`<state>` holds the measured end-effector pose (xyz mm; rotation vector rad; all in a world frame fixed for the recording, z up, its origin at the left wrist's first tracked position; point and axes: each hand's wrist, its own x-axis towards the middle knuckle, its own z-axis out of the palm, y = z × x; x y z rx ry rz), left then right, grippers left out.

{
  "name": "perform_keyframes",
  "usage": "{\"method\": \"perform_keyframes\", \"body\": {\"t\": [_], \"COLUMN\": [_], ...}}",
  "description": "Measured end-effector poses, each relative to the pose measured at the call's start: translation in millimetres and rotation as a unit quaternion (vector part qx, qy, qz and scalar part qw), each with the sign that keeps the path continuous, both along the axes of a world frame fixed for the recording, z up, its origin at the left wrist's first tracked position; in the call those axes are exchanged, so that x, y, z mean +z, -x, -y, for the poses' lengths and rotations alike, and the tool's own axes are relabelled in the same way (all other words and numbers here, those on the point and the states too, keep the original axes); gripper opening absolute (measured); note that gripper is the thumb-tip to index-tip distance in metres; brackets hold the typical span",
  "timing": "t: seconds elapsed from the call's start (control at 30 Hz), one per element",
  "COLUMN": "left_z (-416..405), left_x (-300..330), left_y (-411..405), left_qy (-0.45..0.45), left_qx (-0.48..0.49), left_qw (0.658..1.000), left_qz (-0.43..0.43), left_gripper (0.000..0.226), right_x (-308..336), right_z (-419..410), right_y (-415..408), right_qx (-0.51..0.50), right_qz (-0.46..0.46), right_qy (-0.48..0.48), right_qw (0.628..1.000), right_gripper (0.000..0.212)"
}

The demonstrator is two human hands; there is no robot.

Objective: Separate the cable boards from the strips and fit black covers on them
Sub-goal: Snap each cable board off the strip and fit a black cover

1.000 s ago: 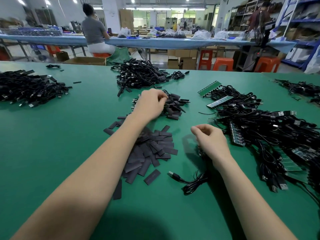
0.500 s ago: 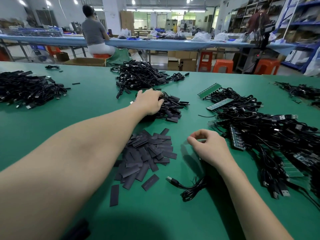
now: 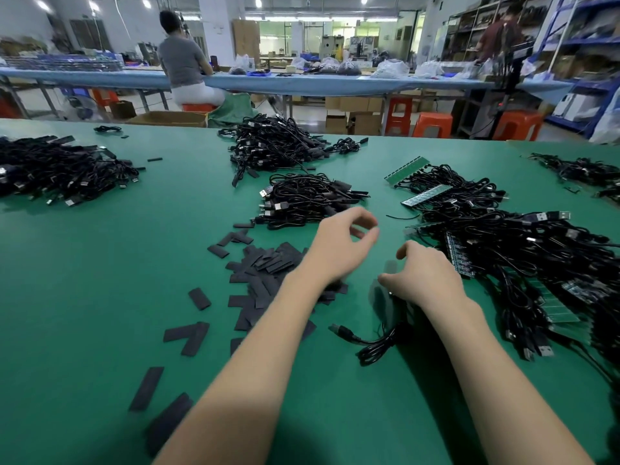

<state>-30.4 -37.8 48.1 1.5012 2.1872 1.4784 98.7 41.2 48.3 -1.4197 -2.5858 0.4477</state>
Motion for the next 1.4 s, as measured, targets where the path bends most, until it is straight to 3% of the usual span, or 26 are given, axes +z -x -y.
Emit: {"method": "perform_keyframes", "body": {"t": [0.33, 0.43, 0.53, 0.67, 0.77, 0.97, 1.07, 1.17, 1.3, 1.4], "left_z": [22, 29, 33, 33, 33, 34, 35, 37, 42, 44], "left_x": [-12, -18, -24, -24, -24, -22, -19, -13, -7, -5], "left_y": [-12, -11, -10, -12, -15, -14, -13, -13, -9, -7], "left_qy": [-0.016, -0.002, 0.018, 0.019, 0.028, 0.031, 0.028, -0.011, -0.043, -0.047], "left_qx": [0.016, 0.013, 0.012, 0.013, 0.005, 0.007, -0.006, -0.065, -0.102, -0.115], "left_qw": [0.987, 0.982, 0.983, 0.98, 0.98, 0.98, 0.964, 0.903, 0.864, 0.849], "left_qz": [0.158, 0.188, 0.181, 0.198, 0.198, 0.199, 0.266, 0.425, 0.492, 0.513], "left_gripper": [0.009, 0.007, 0.005, 0.005, 0.005, 0.006, 0.01, 0.016, 0.004, 0.003], "right_x": [6, 5, 9, 16, 14, 9, 7, 11, 13, 12], "right_z": [-4, -5, -5, -4, 1, 2, -2, -5, -6, -5], "right_y": [-2, 0, -1, -3, -2, 4, 2, -2, -3, -3], "right_qx": [0.033, 0.04, 0.051, 0.043, 0.042, 0.096, 0.125, 0.124, 0.13, 0.119], "right_qz": [-0.051, -0.106, -0.062, 0.007, 0.029, -0.053, -0.171, -0.306, -0.358, -0.366], "right_qy": [0.118, 0.171, 0.168, 0.091, 0.08, 0.18, 0.281, 0.448, 0.539, 0.564], "right_qw": [0.991, 0.979, 0.982, 0.995, 0.995, 0.977, 0.936, 0.831, 0.751, 0.73], "right_gripper": [0.05, 0.034, 0.026, 0.043, 0.042, 0.03, 0.021, 0.025, 0.03, 0.044]}}
